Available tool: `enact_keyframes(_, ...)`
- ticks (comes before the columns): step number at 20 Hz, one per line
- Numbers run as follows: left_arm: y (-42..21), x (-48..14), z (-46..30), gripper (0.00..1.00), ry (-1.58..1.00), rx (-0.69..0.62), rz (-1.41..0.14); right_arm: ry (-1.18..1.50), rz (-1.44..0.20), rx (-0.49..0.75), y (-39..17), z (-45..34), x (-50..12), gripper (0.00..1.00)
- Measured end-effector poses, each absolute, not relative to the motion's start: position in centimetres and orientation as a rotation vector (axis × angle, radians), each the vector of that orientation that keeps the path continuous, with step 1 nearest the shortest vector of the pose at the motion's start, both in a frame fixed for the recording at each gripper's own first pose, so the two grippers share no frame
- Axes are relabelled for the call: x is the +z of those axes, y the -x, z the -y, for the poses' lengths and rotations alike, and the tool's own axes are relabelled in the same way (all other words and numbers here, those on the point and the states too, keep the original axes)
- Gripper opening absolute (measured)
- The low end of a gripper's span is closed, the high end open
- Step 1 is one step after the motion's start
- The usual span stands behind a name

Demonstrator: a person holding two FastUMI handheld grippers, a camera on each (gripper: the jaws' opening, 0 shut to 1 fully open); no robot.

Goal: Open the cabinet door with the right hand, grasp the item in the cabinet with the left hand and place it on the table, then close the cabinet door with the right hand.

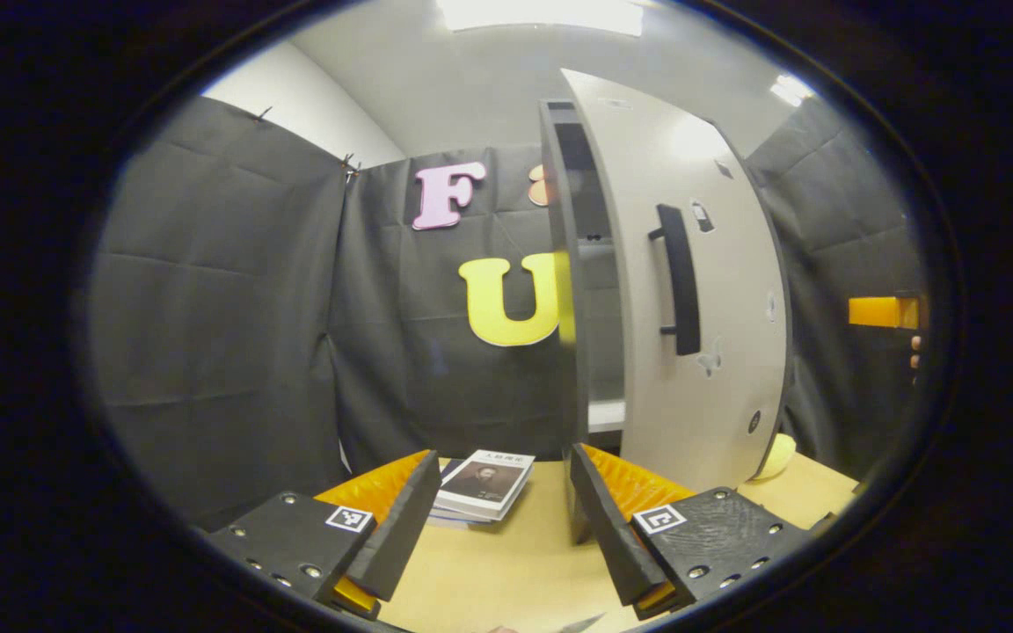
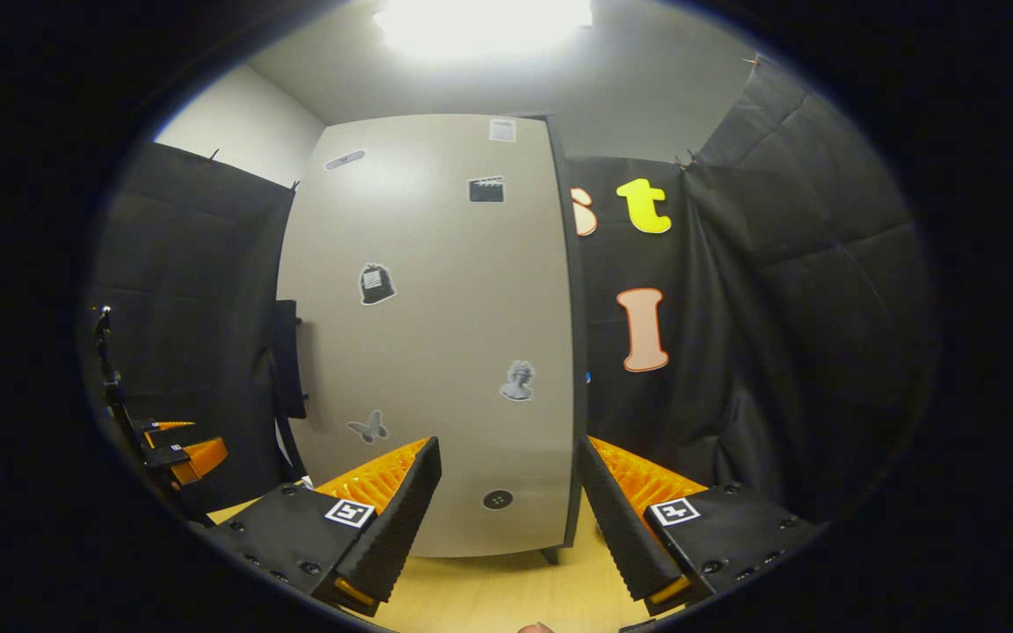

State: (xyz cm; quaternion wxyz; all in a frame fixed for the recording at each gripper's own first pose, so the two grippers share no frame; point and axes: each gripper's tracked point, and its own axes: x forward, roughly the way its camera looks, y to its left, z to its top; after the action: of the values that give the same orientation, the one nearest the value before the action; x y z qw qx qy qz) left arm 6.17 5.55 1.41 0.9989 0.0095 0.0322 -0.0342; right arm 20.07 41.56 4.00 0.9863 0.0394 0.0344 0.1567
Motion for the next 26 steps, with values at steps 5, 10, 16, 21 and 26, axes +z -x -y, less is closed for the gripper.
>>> enact_keyframes(5, -4.9, 3.1, -0.1, 0.89, -0.025, -0.084, -0.051, -0.097, -0.083, 0.270, -20.0, -35.3, 2.2, 0.97)
enact_keyframes(10, -3.0, 2.9, 1.5, 0.89, -0.038, -0.040, -0.053, -0.090, -0.077, 0.247, -20.1, -31.6, -0.2, 0.97)
enact_keyframes(16, -1.9, 1.8, 0.6, 0.92, -0.035, -0.037, -0.082, -0.105, -0.074, 0.218, -19.6, -31.7, -1.3, 0.98)
enact_keyframes(21, -1.7, 2.2, -1.2, 0.92, -0.036, -0.044, -0.072, -0.063, -0.049, 0.213, -19.5, -33.6, -1.1, 0.98)
enact_keyframes(26, -1.8, 2.1, -2.6, 0.92, -0.039, -0.044, -0.064, -0.029, -0.029, 0.203, -19.1, -34.9, -0.6, 0.97)
